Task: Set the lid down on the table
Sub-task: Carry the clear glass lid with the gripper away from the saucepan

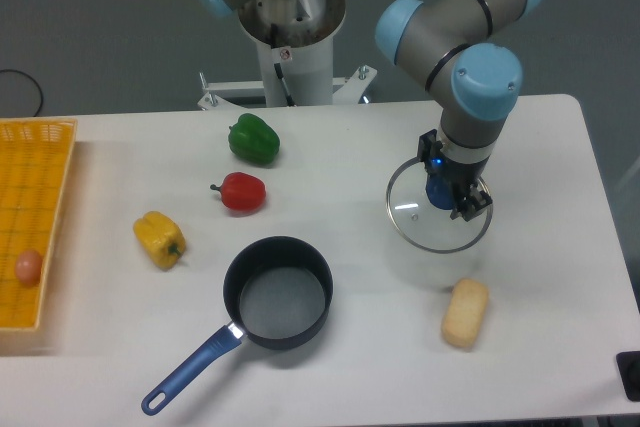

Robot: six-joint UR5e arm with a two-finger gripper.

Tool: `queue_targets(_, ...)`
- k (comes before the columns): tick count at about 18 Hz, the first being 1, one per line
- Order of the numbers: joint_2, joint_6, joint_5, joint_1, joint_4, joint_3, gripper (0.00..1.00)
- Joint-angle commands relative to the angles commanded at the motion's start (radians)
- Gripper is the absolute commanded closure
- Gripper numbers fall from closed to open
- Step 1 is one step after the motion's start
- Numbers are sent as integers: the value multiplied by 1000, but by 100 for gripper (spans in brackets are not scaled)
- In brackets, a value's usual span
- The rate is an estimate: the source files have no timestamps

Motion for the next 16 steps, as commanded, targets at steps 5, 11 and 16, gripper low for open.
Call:
queue_targets(5,-24,64,-2,34,21,-6,31)
queue_targets(11,-67,66,-2,31,75,8,31)
queue_targets(16,-110,69,0,29,135,8,31)
